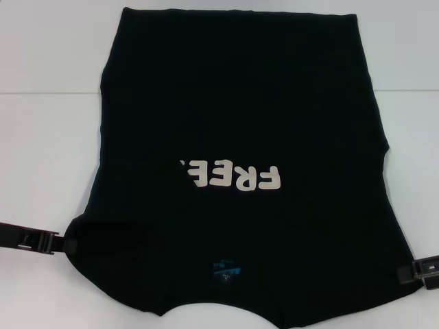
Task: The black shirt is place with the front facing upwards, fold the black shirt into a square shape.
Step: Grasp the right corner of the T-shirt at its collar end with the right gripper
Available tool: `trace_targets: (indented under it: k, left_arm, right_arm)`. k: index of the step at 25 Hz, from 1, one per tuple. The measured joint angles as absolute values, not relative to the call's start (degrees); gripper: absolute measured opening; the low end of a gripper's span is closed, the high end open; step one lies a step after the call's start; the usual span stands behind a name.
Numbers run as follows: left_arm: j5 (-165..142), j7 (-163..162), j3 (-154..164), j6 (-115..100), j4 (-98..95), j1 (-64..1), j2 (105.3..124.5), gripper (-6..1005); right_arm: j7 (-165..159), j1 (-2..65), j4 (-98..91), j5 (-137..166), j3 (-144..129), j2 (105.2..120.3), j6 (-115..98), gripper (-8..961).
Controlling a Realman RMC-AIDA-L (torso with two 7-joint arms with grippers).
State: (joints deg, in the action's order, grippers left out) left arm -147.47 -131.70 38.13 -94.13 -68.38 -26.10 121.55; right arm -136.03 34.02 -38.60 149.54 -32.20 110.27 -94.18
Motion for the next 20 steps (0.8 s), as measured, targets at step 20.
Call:
trace_targets:
  k: [20]
  left_arm:
    - [-147.4,-131.6,38.2,-94.2,-68.3,-26.2,121.55,14]
  right_arm:
    - [-135.9,35.4,-38.0,149.6,-33.5,112.05,-92.9,924]
